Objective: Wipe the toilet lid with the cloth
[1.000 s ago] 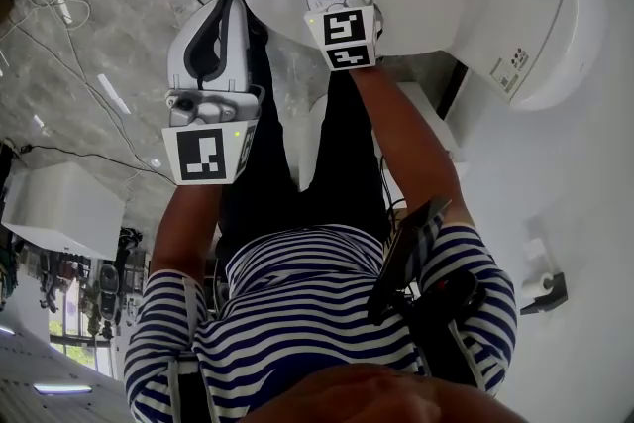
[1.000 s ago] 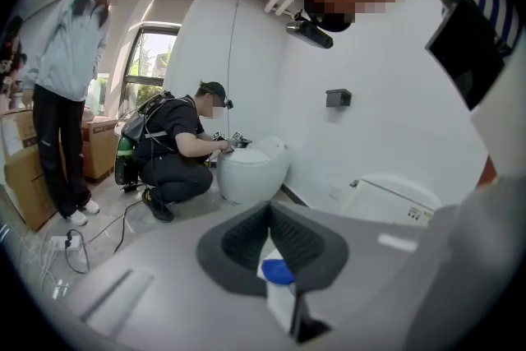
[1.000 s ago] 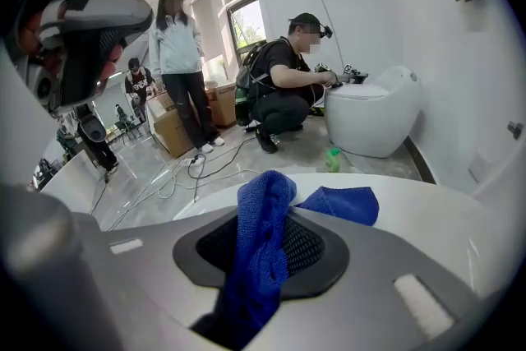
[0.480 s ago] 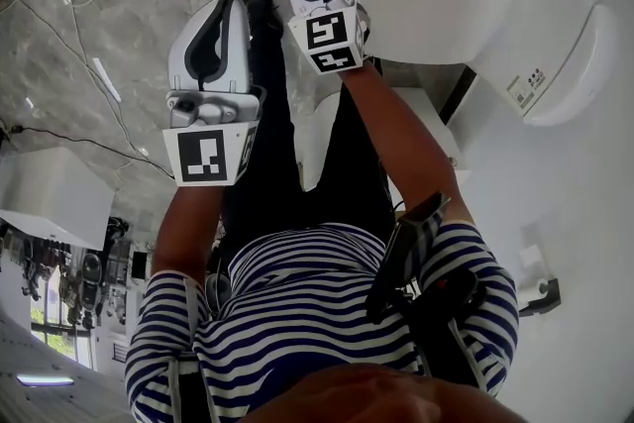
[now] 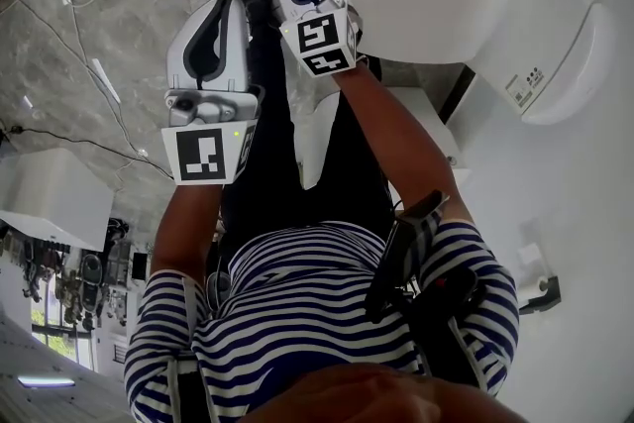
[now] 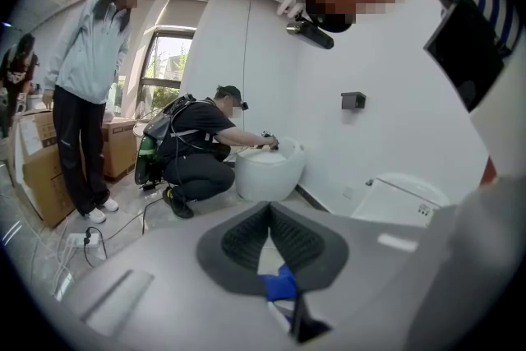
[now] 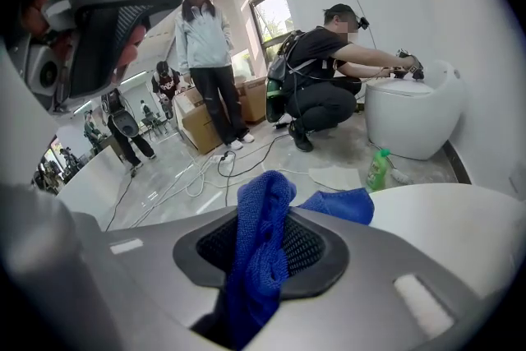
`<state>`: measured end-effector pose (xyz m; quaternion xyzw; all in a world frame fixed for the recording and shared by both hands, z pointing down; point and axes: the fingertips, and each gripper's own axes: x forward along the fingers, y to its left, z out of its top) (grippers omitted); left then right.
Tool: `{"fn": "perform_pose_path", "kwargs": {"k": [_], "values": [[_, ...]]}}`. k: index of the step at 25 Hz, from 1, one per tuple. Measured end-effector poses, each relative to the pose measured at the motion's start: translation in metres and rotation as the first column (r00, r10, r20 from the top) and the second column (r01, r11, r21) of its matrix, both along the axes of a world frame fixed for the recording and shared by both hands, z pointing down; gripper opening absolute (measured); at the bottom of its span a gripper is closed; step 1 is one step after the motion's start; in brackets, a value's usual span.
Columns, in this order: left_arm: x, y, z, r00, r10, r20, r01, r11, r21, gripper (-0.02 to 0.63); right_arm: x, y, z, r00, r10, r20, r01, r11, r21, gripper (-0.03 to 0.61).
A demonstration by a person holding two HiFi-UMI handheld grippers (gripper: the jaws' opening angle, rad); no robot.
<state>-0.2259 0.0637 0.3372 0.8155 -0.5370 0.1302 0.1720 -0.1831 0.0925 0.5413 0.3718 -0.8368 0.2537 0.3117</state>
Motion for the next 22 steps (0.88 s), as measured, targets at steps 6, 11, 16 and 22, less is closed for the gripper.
{"fn": "perform_pose_path", "kwargs": {"k": [6,11,16,22], "values": [[0.03,-0.008,-0.02,1.0,0.024,-0.008,-0.023,1.0,0.018,0.002,0.038,-0.017,-0.058,0.998,0.059,0.037,-0.061,0.997,0.043,0.112],[0.073,-0.012,-0.048,0.999,0.048,-0.023,-0.047,0.998,0.041,0.002,0.096,-0.029,-0.11,0.992,0.118,0.042,-0.122,0.988,0.099,0.112],[0.122,-0.02,-0.073,0.995,0.091,-0.041,-0.088,0.994,0.062,0.002,0.155,-0.033,-0.146,0.984,0.179,0.026,-0.18,0.976,0.123,0.112],[0.185,-0.024,-0.084,0.986,0.154,-0.057,-0.149,0.985,0.081,0.002,0.222,-0.027,-0.166,0.968,0.25,0.021,-0.25,0.957,0.149,0.112]]}}
